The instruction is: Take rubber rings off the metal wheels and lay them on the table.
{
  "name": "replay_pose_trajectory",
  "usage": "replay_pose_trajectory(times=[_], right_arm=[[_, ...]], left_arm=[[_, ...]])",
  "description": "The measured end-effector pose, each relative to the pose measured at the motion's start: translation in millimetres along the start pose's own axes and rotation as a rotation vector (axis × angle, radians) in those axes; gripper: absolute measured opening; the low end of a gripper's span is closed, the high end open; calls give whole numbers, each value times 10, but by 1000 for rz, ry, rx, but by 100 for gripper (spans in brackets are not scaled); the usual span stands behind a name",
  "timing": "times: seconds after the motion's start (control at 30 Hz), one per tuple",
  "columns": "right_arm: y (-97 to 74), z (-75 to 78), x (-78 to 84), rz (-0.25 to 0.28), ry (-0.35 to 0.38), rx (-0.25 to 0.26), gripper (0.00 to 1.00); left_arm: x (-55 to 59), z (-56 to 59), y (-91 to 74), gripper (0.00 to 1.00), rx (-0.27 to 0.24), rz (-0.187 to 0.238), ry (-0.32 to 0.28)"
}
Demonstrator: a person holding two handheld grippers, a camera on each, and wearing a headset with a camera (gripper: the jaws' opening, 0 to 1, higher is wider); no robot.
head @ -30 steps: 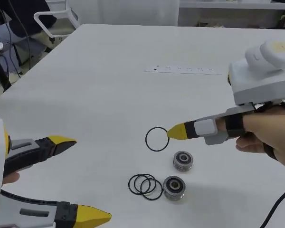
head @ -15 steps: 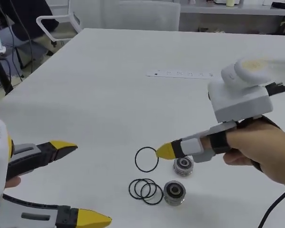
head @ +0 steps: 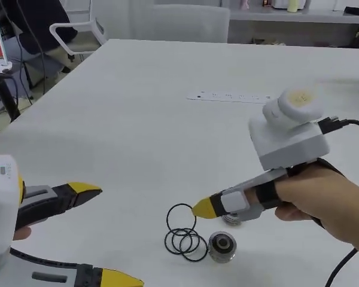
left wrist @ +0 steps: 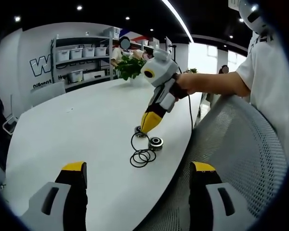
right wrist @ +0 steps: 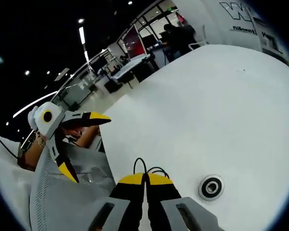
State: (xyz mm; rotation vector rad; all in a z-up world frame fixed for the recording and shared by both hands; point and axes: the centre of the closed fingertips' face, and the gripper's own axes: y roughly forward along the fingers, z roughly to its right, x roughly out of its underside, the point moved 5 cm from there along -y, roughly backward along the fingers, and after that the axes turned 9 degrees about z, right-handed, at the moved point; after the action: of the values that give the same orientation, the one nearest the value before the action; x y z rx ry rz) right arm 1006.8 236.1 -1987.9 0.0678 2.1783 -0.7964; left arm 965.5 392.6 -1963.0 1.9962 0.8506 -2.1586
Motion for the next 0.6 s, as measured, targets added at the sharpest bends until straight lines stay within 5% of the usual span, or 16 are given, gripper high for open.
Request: replay_pose_trajectory(times=[0.6], right_arm=[[236,112,300,-153,-64,49,0]], left_arm=[[22,-7,-4,85,3,-1,-10]])
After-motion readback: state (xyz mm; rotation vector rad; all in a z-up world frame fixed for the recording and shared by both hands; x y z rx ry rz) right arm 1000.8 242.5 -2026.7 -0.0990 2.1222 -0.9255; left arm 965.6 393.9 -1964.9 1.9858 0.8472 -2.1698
